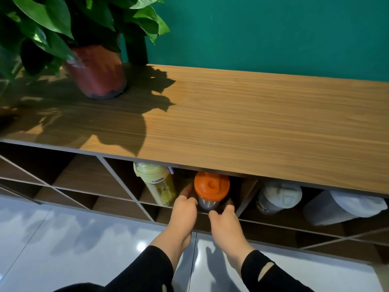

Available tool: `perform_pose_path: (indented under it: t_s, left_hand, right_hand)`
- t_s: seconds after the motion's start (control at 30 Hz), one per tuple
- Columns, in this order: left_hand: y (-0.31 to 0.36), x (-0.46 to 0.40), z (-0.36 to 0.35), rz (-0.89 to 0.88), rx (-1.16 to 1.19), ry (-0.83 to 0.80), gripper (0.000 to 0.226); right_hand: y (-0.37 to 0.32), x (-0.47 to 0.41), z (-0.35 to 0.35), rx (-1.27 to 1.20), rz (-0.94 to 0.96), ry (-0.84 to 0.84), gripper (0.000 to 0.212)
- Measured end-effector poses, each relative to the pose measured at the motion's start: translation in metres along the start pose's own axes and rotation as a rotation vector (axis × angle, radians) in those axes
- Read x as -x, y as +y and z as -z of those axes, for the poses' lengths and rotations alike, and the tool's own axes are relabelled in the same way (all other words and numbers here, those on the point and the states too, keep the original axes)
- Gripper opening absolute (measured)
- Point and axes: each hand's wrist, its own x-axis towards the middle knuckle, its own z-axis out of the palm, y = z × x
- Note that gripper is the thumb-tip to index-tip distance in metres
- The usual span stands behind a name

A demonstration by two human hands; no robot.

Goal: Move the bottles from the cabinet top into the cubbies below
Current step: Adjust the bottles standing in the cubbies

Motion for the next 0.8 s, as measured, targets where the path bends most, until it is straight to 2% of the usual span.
perform_pose_path:
  t_s: [0.1, 0.2, 0.3, 0.4, 0.53, 0.63, 0.8]
  left_hand:
    - [-0.01, 0.001, 0.003, 0.11, 0.15, 0.194, 0.026]
    - [-0.015, -0.001, 0.016, 0.182, 0.291, 0.41, 0.024]
    - [-0.007, -0.004, 0.038, 0.141, 0.34, 0.591, 0.03]
    - [0.01, -0.004, 0.054, 0.065, 0.362, 0.617, 0.052]
    - [0.012, -0.008, 0.059, -0.043, 0.314, 0.494, 0.061]
    - [0.01, -0.005, 0.056, -0.077, 0.237, 0.452, 0.057]
    - [0.01, 0.001, 0.052, -0.1, 0.251, 0.52, 0.048]
  right_hand:
    - [0.002, 0.003, -0.006, 0.098, -0.05, -0.154, 0.034]
    - [-0.006, 0.008, -0.022, 0.197, 0.008, -0.316, 0.042]
    - [-0.014, 0.01, -0.042, 0.179, 0.094, -0.347, 0.054]
    - [-0.019, 0.005, -0.059, 0.123, 0.164, -0.36, 0.065]
    - [-0.021, -0.013, -0.08, 0.064, 0.221, -0.329, 0.08]
    - [-0.027, -0.023, -0.091, -0.005, 0.205, -0.322, 0.078]
    - [-0.038, -0.038, -0.096, 0.026, 0.206, -0.268, 0.072]
